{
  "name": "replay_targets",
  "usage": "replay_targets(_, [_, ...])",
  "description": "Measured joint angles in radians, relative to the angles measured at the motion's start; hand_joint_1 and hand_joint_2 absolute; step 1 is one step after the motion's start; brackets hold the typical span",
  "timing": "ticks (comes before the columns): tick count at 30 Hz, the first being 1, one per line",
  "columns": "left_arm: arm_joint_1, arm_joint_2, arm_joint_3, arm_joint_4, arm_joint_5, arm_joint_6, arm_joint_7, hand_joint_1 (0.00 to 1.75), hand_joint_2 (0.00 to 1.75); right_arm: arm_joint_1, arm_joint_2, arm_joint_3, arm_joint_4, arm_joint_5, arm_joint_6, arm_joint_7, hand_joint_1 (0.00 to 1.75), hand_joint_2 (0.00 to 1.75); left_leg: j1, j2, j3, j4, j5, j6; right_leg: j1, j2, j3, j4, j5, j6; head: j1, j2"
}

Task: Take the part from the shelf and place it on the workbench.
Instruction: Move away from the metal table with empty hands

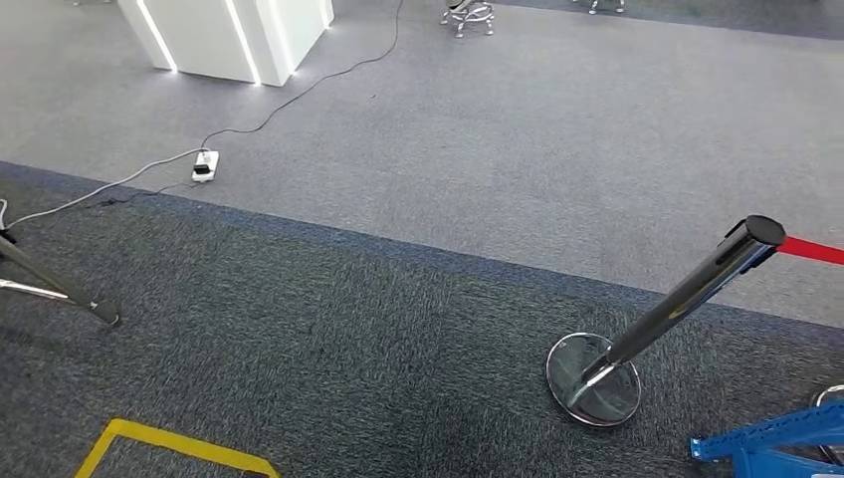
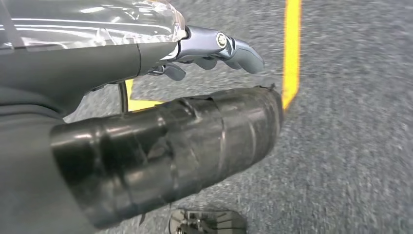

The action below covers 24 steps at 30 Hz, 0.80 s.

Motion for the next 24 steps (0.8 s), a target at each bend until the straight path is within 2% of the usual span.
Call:
replay_targets(1, [-0.001,0.0,0.0,0.0,0.002,0.0,0.0,0.0,0.0,0.001,0.0,0.0,0.0,0.0,0.0,0.0,0.0,0.0,-0.001,-0.01,0.005,-0.018,0.002,0.003,-0.001,0.01,-0.003,0.0,0.002,0.006,0.0,0.0])
replay_targets(3, [-0.004,0.0,0.001,0.0,0.004,-0.001,-0.001,0.0,0.0,0.005,0.0,0.0,0.0,0.0,0.0,0.002,0.0,0.0,-0.002,0.007,0.01,-0.027,0.007,0.013,-0.003,0.027,-0.009,-0.003,0.007,0.02,0.0,0.0])
replay_targets(4, [-0.005,-0.001,0.001,0.0,0.004,-0.001,-0.001,0.0,0.0,0.007,0.0,0.0,0.0,0.001,0.0,0.003,0.0,0.0,-0.001,0.019,0.012,-0.033,0.012,0.02,-0.003,0.019,-0.012,0.002,0.003,0.025,0.0,0.0])
replay_targets(5, [-0.005,-0.002,0.001,0.0,0.004,-0.001,-0.001,0.0,0.0,0.008,0.0,0.0,0.001,0.001,0.0,0.003,0.0,0.0,0.001,0.032,0.015,-0.04,0.018,0.027,-0.002,-0.002,-0.023,0.023,-0.012,0.028,0.001,0.0])
replay_targets(7, [-0.002,-0.003,0.002,0.0,0.005,-0.001,-0.002,0.0,0.0,0.006,0.0,0.0,0.001,0.002,0.0,0.004,0.0,0.0,0.001,0.059,0.014,-0.048,0.023,0.036,-0.001,-0.06,-0.071,0.125,-0.074,0.032,0.004,0.0])
replay_targets(8, [-0.001,-0.003,0.002,0.0,0.005,-0.002,-0.002,0.0,0.0,0.005,0.0,0.0,0.001,0.002,0.0,0.004,0.0,0.0,0.001,0.074,0.013,-0.048,0.023,0.038,-0.002,-0.078,-0.103,0.192,-0.106,0.035,0.004,0.0])
replay_targets(9, [0.001,-0.003,0.002,0.0,0.005,-0.002,-0.002,0.0,0.0,0.005,0.0,0.0,0.001,0.003,0.0,0.004,0.0,0.0,0.0,0.088,0.012,-0.048,0.022,0.038,-0.004,-0.087,-0.128,0.245,-0.126,0.039,0.005,0.0])
replay_targets(10, [0.001,-0.003,0.003,0.0,0.005,-0.002,-0.002,0.0,0.0,0.006,0.0,0.0,0.001,0.003,0.0,0.004,0.0,0.0,-0.001,0.102,0.012,-0.047,0.02,0.037,-0.007,-0.092,-0.137,0.269,-0.128,0.042,0.004,0.0])
replay_targets(11, [0.001,-0.003,0.003,0.0,0.005,-0.003,-0.002,0.0,0.0,0.007,0.0,0.0,0.001,0.003,0.0,0.004,0.0,0.0,0.0,0.115,0.013,-0.047,0.018,0.036,-0.01,-0.096,-0.127,0.253,-0.11,0.044,0.005,0.0])
replay_targets(12, [0.0,-0.003,0.003,0.0,0.005,-0.004,-0.002,0.0,0.0,0.007,0.0,0.0,0.001,0.003,0.0,0.004,0.0,0.0,0.0,0.127,0.016,-0.046,0.015,0.033,-0.013,-0.105,-0.097,0.201,-0.08,0.046,0.005,0.0])
replay_targets(14, [0.0,-0.003,0.003,0.0,0.005,-0.006,-0.002,0.0,0.0,0.007,-0.001,0.0,0.001,0.003,0.0,0.004,0.0,0.0,-0.002,0.147,0.02,-0.041,0.006,0.022,-0.012,-0.146,-0.023,0.065,-0.027,0.043,0.004,0.0])
replay_targets(15, [0.0,-0.003,0.003,0.0,0.005,-0.007,-0.002,0.0,0.0,0.006,-0.001,0.0,0.001,0.003,0.0,0.004,0.0,0.0,-0.004,0.156,0.022,-0.038,0.002,0.015,-0.009,-0.16,-0.001,0.021,-0.016,0.039,0.004,0.0])
replay_targets(16, [-0.001,-0.003,0.004,0.0,0.005,-0.007,-0.002,0.0,0.0,0.005,-0.001,0.0,0.001,0.003,0.001,0.004,0.0,0.0,-0.006,0.164,0.024,-0.036,-0.002,0.009,-0.005,-0.167,0.008,0.001,-0.015,0.034,0.003,0.0])
replay_targets(18, [-0.004,-0.003,0.004,0.0,0.005,-0.008,-0.002,0.0,0.0,0.007,-0.001,0.0,0.001,0.004,0.001,0.005,0.0,0.0,-0.006,0.179,0.03,-0.037,-0.006,-0.002,-0.001,-0.148,0.006,-0.002,-0.015,0.022,0.002,0.0])
replay_targets(19, [-0.006,-0.003,0.004,0.0,0.005,-0.008,-0.003,0.0,0.0,0.008,-0.001,0.0,0.001,0.004,0.001,0.005,0.0,0.0,-0.004,0.172,0.033,-0.033,-0.012,-0.007,-0.002,-0.139,0.007,-0.005,-0.013,0.016,0.002,0.0])
replay_targets(21, [-0.006,-0.003,0.004,0.0,0.006,-0.008,-0.004,0.0,0.0,0.007,-0.001,0.0,0.0,0.006,0.001,0.008,0.0,0.0,0.001,0.125,0.012,0.023,-0.052,-0.016,-0.006,-0.119,0.01,-0.012,-0.008,0.003,0.002,0.0])
replay_targets(22, [-0.005,-0.003,0.005,0.0,0.006,-0.008,-0.005,0.0,0.0,0.006,-0.001,0.0,0.0,0.006,0.002,0.009,0.0,0.0,0.003,0.096,-0.014,0.08,-0.085,-0.018,-0.006,-0.109,0.009,-0.013,-0.007,-0.002,0.002,0.0])
replay_targets(23, [-0.004,-0.003,0.005,0.0,0.007,-0.008,-0.005,0.0,0.0,0.005,-0.001,0.0,0.0,0.007,0.002,0.01,0.0,0.0,0.003,0.079,-0.048,0.151,-0.118,-0.019,-0.004,-0.097,0.008,-0.013,-0.006,-0.006,0.002,0.0])
replay_targets(24, [-0.002,-0.003,0.005,0.0,0.007,-0.008,-0.005,0.0,0.0,0.004,-0.001,0.0,0.0,0.007,0.002,0.012,0.0,0.0,0.003,0.073,-0.08,0.213,-0.139,-0.019,-0.003,-0.084,0.008,-0.012,-0.006,-0.008,0.002,0.0])
